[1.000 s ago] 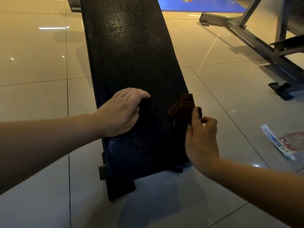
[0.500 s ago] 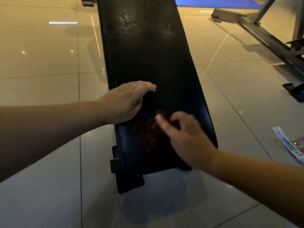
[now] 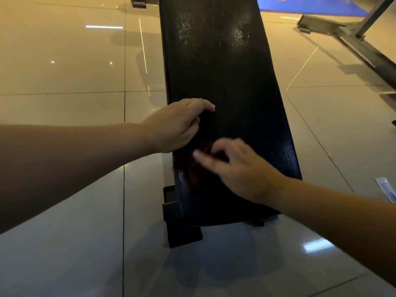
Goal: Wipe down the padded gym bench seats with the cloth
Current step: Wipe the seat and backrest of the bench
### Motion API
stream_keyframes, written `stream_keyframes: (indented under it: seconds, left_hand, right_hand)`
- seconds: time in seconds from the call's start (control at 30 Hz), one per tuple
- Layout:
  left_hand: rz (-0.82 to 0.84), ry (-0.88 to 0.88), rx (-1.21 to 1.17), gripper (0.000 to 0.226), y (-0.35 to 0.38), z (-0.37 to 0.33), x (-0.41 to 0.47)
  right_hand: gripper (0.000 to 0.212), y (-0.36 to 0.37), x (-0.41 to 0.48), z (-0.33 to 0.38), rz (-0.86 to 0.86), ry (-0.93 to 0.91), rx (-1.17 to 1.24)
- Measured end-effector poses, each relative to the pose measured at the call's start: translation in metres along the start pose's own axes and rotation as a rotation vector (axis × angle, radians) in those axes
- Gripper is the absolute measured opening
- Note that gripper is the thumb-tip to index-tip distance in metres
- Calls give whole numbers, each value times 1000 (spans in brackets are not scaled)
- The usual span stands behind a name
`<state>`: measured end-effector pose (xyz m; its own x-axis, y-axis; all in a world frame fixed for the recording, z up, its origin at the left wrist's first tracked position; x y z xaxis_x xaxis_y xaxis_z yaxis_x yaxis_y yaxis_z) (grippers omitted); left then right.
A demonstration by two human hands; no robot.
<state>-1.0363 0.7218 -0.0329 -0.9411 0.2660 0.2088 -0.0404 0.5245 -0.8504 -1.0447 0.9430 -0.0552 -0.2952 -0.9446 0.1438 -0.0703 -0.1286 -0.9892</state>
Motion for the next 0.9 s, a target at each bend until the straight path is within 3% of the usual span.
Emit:
stream_keyframes:
  seconds: [0.07, 0.13, 0.23, 0.4, 0.5, 0.57, 0.67, 0.8, 0.9]
  left_hand:
    - [-12, -3, -11, 39, 0, 1, -2]
    - [-20, 4, -11, 39, 0, 0, -3]
    - [-12, 16, -6, 38, 0, -1, -4]
    - [12, 39, -15, 40, 3, 3, -6]
    - [1, 58, 7, 41, 7, 1, -7]
    - [5, 89, 58, 41, 9, 0, -7]
    - [24, 101, 157, 39, 12, -1, -4]
    - [7, 91, 155, 41, 14, -4, 1]
    - [0, 92, 136, 36, 16, -9, 5]
  right_hand:
    - [55, 1, 20, -3, -118, 282, 62]
    - [45, 7, 35, 19, -145, 368, 89]
    - [55, 19, 33, 59, -98, 175, 84]
    - [77, 20, -6, 60, 62, -62, 27]
    - [89, 16, -39, 44, 105, -100, 14]
    - [83, 11, -53, 23, 79, -101, 2]
    - [50, 5, -65, -23, -96, 103, 15]
    - [61, 12, -46, -31, -207, 578, 85]
    - [65, 18, -22, 5, -213, 574, 166]
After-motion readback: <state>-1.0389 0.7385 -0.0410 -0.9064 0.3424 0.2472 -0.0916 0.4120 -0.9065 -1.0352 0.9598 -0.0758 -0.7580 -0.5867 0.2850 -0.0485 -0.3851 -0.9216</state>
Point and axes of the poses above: each hand's wrist, its own x-axis towards the middle knuckle, its own y-axis out of the palm, z = x × y, the point moved 2 cm from there along x, towards the middle knuckle, and after that the axes turned 1 degree about x, right-handed, at the moved point
